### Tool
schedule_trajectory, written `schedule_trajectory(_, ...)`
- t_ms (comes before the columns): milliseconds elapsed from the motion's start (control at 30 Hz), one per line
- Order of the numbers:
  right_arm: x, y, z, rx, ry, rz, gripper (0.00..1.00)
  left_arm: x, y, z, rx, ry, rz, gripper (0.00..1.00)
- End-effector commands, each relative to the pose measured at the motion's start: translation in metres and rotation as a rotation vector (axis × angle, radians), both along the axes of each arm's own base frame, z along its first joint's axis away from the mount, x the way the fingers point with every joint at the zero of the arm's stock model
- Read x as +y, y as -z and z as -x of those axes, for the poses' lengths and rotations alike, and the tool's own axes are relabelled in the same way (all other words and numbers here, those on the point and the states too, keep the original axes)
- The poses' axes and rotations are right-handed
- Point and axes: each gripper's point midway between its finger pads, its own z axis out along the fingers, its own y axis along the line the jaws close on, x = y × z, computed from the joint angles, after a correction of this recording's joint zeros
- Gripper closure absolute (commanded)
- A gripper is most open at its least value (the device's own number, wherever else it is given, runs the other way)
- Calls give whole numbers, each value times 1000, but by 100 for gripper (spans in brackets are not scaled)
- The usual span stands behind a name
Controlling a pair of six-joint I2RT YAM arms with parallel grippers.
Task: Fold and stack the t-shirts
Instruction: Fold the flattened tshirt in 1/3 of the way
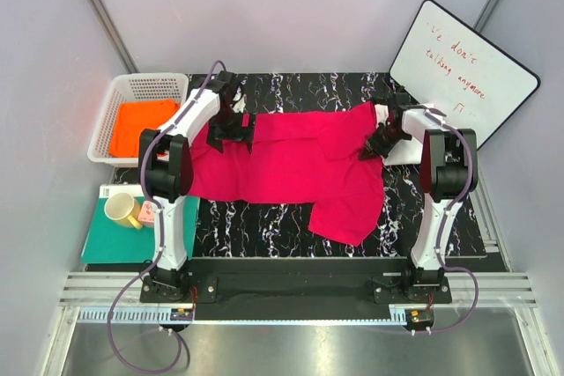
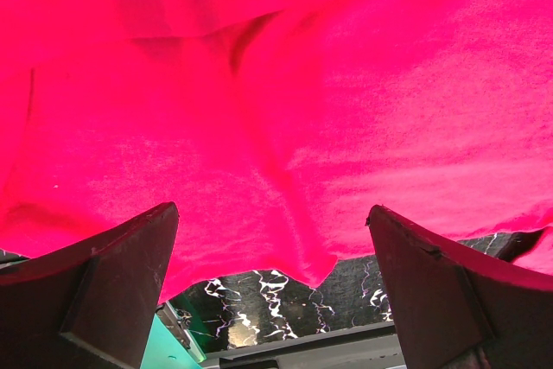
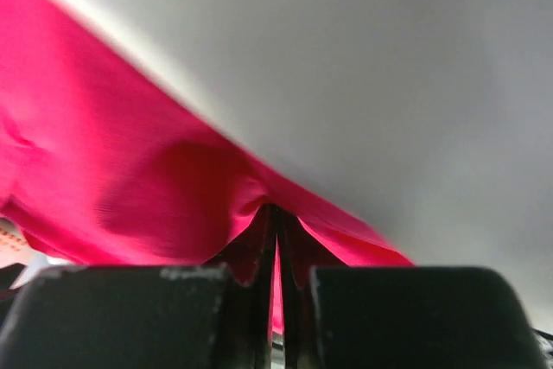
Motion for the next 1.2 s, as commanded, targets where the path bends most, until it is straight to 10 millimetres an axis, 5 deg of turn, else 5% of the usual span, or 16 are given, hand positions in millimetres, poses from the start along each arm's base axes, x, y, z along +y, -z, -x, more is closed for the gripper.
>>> schedule_trajectory(0, 9, -20, -37, -119, 0, 4, 95, -2, -10, -7, -42, 15, 2, 1)
schedule_trajectory(500, 14, -34, -43, -159, -16, 33, 95, -4, -5, -9, -31, 15, 6, 1)
schedule_trajectory(700, -15, -20, -12, -59, -73, 199, 96, 5, -4, -15, -35, 5, -41, 1)
schedule_trajectory(800, -25, -30, -3, -62, -115, 258, 96, 6, -9, -19, -51, -1, -41, 1)
schedule_trajectory(933, -21, -72, -5, -161, -172, 240, 94, 8, -19, -21, -73, -3, -22, 1)
schedule_trajectory(1067, -16, -117, 3, -261, -225, 213, 73, 14, -30, -18, -91, -13, -4, 1)
schedule_trajectory(1100, -16, -121, 10, -267, -236, 218, 57, 17, -28, -11, -76, -15, -2, 1)
schedule_trajectory(1167, -20, -140, 23, -300, -251, 232, 40, 21, -42, -7, -109, -22, 32, 1)
